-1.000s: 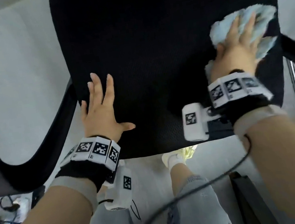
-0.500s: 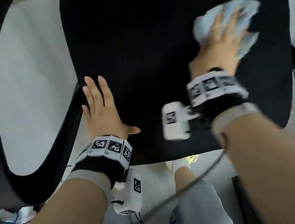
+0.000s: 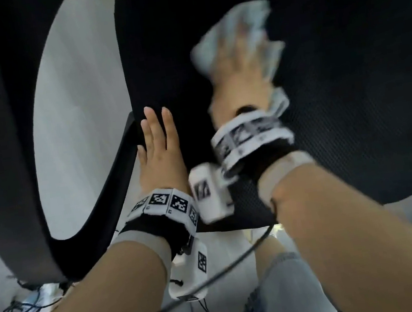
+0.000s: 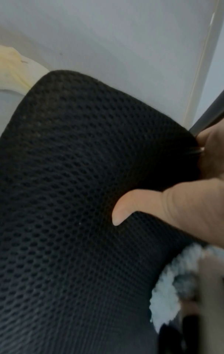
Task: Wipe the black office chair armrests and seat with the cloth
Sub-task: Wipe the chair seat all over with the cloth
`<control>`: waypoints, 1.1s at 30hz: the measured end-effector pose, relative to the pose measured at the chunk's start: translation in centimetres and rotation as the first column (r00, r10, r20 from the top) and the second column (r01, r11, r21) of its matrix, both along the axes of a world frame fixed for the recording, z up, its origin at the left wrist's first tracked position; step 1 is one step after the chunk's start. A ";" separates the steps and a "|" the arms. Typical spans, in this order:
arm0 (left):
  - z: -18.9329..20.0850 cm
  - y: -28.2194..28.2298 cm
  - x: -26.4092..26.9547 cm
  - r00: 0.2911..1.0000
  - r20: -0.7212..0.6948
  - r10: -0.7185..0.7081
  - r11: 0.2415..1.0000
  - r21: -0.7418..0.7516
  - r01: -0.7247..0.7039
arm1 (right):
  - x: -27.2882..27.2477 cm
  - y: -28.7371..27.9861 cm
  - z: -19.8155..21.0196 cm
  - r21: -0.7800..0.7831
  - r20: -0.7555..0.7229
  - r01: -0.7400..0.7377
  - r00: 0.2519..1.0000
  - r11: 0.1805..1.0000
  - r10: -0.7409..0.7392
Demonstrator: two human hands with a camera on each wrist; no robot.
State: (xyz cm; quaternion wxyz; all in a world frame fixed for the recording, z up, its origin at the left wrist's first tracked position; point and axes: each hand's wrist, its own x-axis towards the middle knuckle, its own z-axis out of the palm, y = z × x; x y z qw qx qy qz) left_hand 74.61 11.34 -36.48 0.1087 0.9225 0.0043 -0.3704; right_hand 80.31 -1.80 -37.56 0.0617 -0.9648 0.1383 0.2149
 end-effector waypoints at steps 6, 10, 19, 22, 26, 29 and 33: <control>-0.1 1.6 -0.1 0.998 -0.051 -0.037 0.999 0.001 0.037 | -0.7 -3.5 -0.7 0.175 -0.027 -0.621 0.773 0.764 0.634; -0.3 1.5 0.3 0.997 -0.025 -0.075 0.997 -0.002 0.075 | 0.4 -8.1 0.9 0.121 -0.063 0.026 0.998 0.992 -0.018; -0.1 1.9 0.4 0.997 -0.015 -0.072 0.997 0.017 0.072 | -4.2 -6.2 -0.2 0.312 -0.104 -0.545 0.795 0.778 0.598; 0.0 1.6 0.1 0.998 0.002 -0.069 0.998 -0.006 0.069 | -4.5 -14.7 -0.1 0.004 -0.113 -0.121 0.986 0.993 0.121; -0.3 0.5 -0.1 0.998 0.030 -0.052 0.998 -0.027 0.053 | -5.9 -10.1 1.0 -0.139 -0.033 0.249 0.966 0.959 -0.255; -0.4 0.5 0.0 0.999 0.034 -0.043 0.999 -0.012 0.043 | -8.6 -1.5 0.6 0.121 -0.008 -0.178 0.984 0.977 0.181; -0.1 1.5 -0.1 0.997 0.031 -0.065 0.998 -0.003 0.066 | -10.0 -6.3 0.5 0.297 -0.054 -0.534 0.818 0.791 0.573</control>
